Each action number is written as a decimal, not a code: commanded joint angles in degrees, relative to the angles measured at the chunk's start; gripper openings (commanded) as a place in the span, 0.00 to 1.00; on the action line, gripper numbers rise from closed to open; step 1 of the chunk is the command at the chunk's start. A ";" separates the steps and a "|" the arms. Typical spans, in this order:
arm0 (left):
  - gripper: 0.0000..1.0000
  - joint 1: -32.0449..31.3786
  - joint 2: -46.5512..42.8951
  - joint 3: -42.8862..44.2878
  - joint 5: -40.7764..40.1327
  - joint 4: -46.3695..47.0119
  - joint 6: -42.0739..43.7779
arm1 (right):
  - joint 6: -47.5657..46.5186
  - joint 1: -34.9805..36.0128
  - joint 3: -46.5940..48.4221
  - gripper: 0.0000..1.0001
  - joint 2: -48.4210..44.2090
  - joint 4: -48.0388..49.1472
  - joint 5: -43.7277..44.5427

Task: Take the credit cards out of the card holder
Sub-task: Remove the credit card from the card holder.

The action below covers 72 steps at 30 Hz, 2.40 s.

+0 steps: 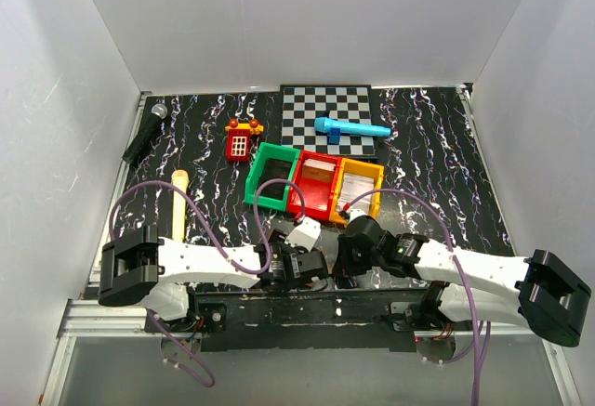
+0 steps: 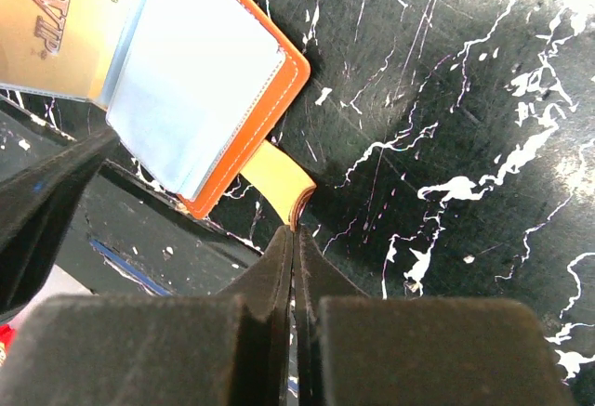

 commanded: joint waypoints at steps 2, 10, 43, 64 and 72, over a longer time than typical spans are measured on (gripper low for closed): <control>0.69 0.27 -4.68 -0.17 -4.78 -2.92 -1.48 | -0.10 -0.94 -0.95 0.01 -0.94 1.17 -0.14; 0.72 1.32 -10.03 0.89 -7.50 -7.93 -2.53 | -1.50 -3.14 -0.95 0.01 -0.76 0.30 -0.75; 0.22 7.47 -17.16 -18.27 12.18 20.55 -3.23 | -10.56 -10.61 7.66 0.54 -11.21 -13.07 -2.68; 0.23 9.58 -36.32 -26.97 9.19 21.33 -9.57 | -1.24 -7.89 9.07 0.38 11.09 21.90 -20.44; 0.22 14.24 -33.16 -27.41 13.50 25.90 -7.37 | 1.04 -6.40 8.46 0.47 20.41 28.50 -18.33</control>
